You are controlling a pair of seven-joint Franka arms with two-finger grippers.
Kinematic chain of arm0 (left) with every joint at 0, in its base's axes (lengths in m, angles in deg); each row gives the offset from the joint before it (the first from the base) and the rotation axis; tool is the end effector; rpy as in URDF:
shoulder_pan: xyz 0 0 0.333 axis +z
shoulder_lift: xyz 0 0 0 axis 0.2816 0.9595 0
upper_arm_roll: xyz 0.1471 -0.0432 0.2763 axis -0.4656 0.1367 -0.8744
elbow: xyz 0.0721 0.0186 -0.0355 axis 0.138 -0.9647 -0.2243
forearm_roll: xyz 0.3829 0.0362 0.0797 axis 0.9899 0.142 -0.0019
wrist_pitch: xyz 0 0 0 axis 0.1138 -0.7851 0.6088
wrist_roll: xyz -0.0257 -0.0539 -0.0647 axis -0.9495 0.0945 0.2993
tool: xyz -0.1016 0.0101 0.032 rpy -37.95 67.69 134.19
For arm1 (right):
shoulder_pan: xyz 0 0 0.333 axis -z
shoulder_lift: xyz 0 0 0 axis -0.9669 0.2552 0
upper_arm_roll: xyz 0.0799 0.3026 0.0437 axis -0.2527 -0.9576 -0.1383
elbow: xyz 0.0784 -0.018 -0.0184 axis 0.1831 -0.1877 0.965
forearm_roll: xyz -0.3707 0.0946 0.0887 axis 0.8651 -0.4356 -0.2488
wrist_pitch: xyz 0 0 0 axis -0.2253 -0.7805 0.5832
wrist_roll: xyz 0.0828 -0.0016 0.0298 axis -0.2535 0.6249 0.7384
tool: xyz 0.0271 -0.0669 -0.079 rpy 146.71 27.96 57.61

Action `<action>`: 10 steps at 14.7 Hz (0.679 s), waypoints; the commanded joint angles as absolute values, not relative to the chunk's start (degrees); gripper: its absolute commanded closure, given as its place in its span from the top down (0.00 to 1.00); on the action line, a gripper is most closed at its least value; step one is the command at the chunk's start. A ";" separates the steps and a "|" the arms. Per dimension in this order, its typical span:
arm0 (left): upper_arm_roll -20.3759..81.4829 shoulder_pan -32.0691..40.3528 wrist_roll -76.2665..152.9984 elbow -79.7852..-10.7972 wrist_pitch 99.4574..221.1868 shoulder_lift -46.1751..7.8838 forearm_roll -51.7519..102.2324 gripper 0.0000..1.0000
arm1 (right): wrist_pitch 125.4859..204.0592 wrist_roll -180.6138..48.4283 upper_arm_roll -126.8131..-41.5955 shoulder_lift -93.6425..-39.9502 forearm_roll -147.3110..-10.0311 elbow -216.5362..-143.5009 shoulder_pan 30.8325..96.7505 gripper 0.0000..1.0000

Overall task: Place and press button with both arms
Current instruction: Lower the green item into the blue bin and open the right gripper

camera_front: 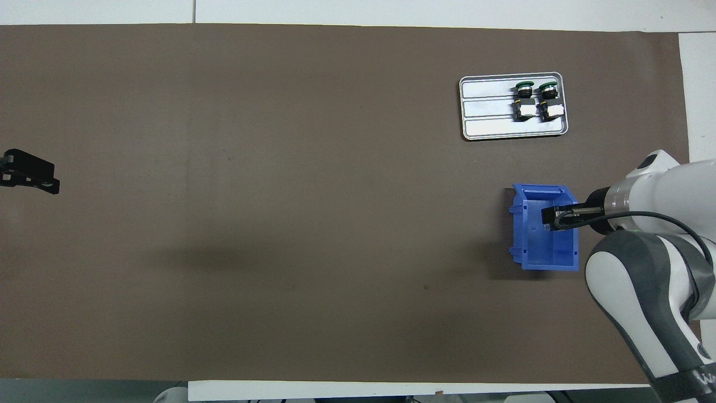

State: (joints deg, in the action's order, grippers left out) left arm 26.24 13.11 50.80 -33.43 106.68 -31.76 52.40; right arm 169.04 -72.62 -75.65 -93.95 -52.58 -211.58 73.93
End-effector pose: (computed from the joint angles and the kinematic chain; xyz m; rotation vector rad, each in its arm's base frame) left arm 0.5248 -0.0139 0.5835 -3.0897 -0.0284 0.2668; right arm 0.4671 0.0029 0.4090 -3.0697 0.0233 0.0427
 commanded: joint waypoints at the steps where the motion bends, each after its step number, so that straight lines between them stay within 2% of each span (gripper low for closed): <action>1: 26.12 13.55 50.29 -34.18 106.67 -32.90 50.73 1.00 | 173.11 -73.12 -76.48 -93.48 -53.97 -214.60 75.22 0.00; 5: 26.03 13.55 50.47 -34.18 107.28 -32.81 50.64 1.00 | 177.33 -76.02 -76.48 -88.30 -53.97 -214.69 74.69 0.00; 10: 26.12 12.93 50.38 -34.27 107.19 -32.81 50.73 1.00 | 177.69 -76.02 -76.48 -87.24 -53.97 -215.31 74.60 0.00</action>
State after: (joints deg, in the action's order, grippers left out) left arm 26.15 13.09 50.74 -33.43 106.76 -31.78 51.30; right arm 176.76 -75.83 -75.95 -87.18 -52.66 -214.61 74.15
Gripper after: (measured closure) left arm 0.000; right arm 0.652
